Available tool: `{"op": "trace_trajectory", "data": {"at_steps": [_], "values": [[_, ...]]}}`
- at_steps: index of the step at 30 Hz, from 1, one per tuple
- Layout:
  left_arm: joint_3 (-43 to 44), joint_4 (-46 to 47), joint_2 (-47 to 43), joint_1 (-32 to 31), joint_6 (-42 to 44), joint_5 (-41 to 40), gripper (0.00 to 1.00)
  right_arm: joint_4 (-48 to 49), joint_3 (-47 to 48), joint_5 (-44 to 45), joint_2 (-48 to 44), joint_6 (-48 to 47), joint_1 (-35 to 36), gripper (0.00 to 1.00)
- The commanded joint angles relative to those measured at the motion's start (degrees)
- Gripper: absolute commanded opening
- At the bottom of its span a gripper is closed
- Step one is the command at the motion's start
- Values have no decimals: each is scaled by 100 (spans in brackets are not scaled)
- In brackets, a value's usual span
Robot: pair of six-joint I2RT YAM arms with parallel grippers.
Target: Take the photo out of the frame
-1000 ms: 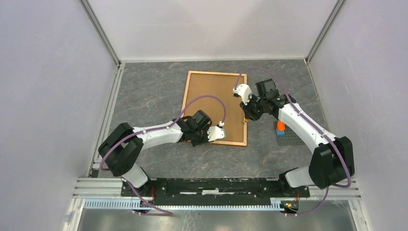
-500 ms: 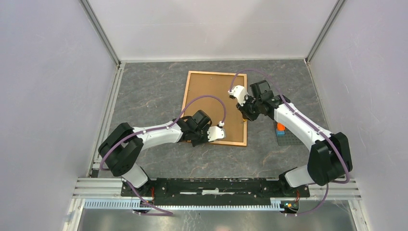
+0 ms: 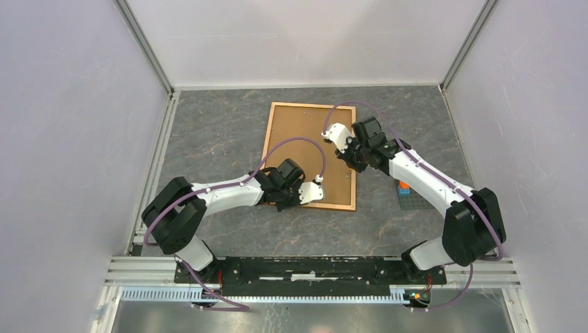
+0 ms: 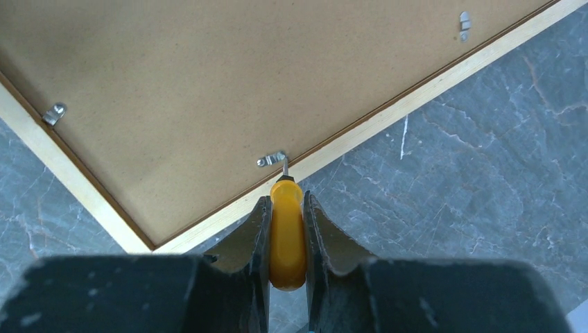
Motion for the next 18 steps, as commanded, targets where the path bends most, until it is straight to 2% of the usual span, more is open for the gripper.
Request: {"op": "trace_trajectory", "data": {"at_steps": [1, 6, 18], "values": [[-225, -23, 299, 81, 170, 15, 33, 600, -24, -17, -8, 80, 41, 0], [-233, -7, 313, 81, 153, -14, 33, 291, 144, -419, 124, 161, 27, 0], [-293, 100, 318, 90, 124, -48, 33, 200, 40, -337, -482, 539, 32, 0]]}}
